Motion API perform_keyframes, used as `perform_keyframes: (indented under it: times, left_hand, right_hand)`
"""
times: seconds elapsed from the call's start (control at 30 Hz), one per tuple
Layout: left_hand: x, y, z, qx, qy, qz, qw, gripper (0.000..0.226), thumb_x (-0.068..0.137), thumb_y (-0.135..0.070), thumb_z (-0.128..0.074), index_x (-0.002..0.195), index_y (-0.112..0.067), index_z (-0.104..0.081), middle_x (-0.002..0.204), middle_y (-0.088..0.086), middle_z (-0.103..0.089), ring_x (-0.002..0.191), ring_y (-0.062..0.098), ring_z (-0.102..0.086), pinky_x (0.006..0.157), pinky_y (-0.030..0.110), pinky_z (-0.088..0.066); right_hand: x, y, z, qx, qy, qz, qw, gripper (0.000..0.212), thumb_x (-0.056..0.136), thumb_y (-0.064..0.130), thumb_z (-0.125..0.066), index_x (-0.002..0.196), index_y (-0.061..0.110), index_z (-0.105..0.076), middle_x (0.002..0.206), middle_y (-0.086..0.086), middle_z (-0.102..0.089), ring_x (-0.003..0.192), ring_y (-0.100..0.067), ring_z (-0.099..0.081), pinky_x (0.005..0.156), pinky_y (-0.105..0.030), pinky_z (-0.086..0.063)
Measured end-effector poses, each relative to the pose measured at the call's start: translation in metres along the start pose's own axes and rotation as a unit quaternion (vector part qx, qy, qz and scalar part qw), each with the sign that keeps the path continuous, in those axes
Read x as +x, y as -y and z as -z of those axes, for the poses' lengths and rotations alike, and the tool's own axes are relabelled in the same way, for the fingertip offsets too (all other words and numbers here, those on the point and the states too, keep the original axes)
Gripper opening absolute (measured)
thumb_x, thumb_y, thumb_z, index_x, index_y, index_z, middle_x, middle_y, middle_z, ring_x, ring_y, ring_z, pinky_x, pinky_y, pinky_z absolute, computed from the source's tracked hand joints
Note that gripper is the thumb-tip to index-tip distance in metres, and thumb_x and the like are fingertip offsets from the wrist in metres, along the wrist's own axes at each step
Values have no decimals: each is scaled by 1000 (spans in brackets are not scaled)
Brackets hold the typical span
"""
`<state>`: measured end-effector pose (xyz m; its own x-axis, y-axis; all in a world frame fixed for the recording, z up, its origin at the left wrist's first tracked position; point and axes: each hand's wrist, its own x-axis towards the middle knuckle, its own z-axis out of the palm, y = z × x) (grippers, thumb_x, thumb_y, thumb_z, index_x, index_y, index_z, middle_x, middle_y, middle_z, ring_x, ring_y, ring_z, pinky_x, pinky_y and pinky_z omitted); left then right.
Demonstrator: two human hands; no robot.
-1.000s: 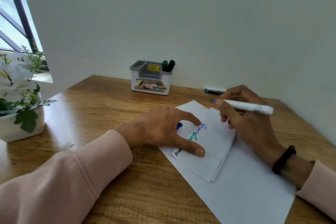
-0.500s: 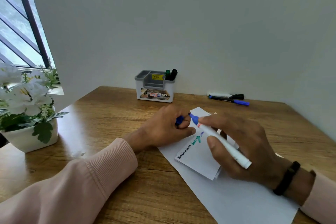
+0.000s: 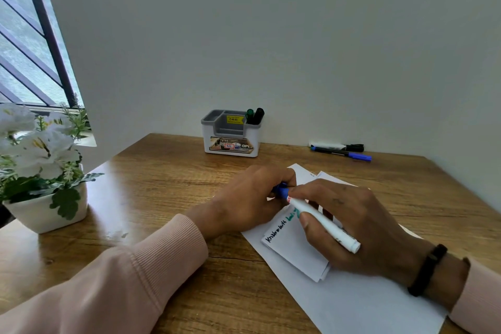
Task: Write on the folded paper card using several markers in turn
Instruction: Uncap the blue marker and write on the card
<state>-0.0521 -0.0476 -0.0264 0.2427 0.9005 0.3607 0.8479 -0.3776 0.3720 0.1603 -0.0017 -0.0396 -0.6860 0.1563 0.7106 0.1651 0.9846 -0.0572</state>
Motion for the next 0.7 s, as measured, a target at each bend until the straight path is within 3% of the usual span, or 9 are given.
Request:
perform_keyframes:
  times: [0.17,0.33,0.43,0.53,0.63,0.7]
  left_hand:
    - [-1,-3,0,87,-21,-33,995,20,95,-15,-61,103,-29,-49,85,-18,-51,75,9,-49,64,22,-42]
    - [-4,-13,-2,70,-5,-83,994,32,94,-7,-63,119,-22,-49,114,-3,-58,95,16,-53,79,38,-50]
    - [-4,-15,-2,14,-33,-92,995,40,91,4,-60,125,-14,-51,120,1,-55,104,15,-51,87,33,-48]
    - [-2,-18,-2,-74,-81,-59,992,50,89,12,-54,132,-12,-50,125,0,-54,114,10,-52,96,26,-47]
    - [-1,-23,-1,-159,-99,-1,982,56,91,12,-49,139,-17,-44,129,-1,-57,123,10,-55,101,36,-51]
    - [-1,-25,0,-206,-97,29,973,59,93,8,-47,142,-25,-42,134,-5,-55,127,5,-53,102,38,-52]
  right_hand:
    - [0,2,2,12,-1,-36,999,17,91,24,-65,104,14,-70,79,3,-67,60,-13,-57,55,-35,-50]
    - [2,1,3,-6,13,-27,1000,11,90,17,-68,97,8,-68,80,3,-63,65,-1,-39,64,-13,-33]
    - [1,-6,0,-43,11,-27,999,20,83,3,-82,100,2,-72,83,4,-64,71,1,-36,72,-8,-31]
    - [2,-5,-3,-52,-42,-24,997,18,92,15,-67,105,4,-71,87,-1,-69,68,-2,-43,69,-16,-38]
    - [2,-7,-4,-19,-85,-63,994,26,94,25,-57,111,7,-67,98,-4,-71,73,-4,-52,67,-20,-45]
    - [2,-9,-5,-17,-105,-85,991,24,95,26,-56,114,14,-63,96,3,-67,72,1,-50,66,-15,-40]
